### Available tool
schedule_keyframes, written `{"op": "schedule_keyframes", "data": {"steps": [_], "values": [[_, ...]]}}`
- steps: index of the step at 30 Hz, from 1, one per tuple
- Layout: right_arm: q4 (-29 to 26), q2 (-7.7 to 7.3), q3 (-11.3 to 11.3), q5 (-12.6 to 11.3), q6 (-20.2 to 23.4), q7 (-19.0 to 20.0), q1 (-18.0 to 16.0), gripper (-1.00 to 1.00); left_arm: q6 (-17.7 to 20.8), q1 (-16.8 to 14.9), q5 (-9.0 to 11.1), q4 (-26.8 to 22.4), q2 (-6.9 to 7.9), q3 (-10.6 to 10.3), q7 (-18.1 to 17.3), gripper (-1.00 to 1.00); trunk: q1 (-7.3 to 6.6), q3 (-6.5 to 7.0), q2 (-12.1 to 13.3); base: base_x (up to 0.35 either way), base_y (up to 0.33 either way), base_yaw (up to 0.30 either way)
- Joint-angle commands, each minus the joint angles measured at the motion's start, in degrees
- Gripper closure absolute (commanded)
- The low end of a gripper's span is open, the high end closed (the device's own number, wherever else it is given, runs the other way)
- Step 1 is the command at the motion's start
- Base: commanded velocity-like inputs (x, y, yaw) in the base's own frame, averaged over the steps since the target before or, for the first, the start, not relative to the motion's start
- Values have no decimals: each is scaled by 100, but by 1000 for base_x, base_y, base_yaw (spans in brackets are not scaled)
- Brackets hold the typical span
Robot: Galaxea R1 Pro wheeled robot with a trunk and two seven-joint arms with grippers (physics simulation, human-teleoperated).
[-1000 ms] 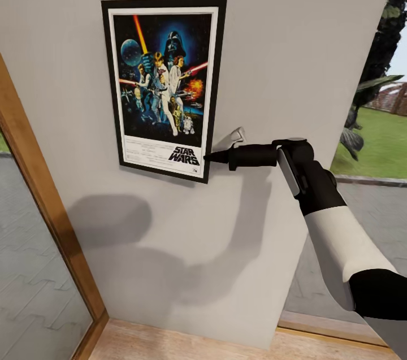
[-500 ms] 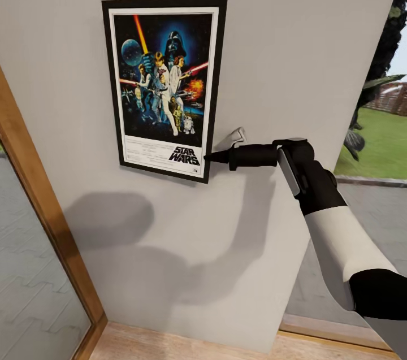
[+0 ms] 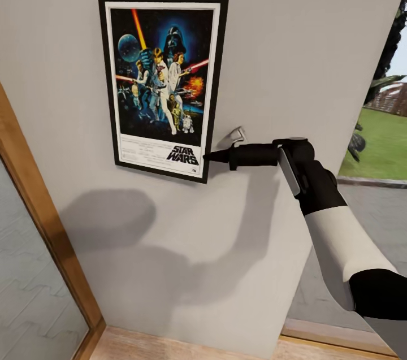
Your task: Pick up the poster from the kitchen countertop and hang it on one of the wall nails in the kitchen.
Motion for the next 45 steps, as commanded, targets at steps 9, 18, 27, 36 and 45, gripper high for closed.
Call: {"op": "schedule_keyframes", "data": {"steps": [9,18,27,36,45], "values": [[49,-5,11,45,-3,-144,-6,100,0,-3,20,-2,1,7,-28,-100,7,-10,-3,7,0,0],[49,-5,11,46,-3,-144,-6,100,0,-3,20,-2,-2,7,-28,-100,7,-10,-3,-1,0,0],[51,-5,12,45,-3,-144,-6,100,0,-3,20,-3,0,7,-28,-100,7,-10,-3,-158,0,0],[49,-5,11,44,-3,-144,-6,100,0,-3,20,-11,1,7,-28,-100,7,-10,-3,-24,0,0],[49,-5,11,52,-3,-146,-6,100,0,-3,20,-16,0,7,-28,-100,7,-10,-3,-1,0,0]]}}
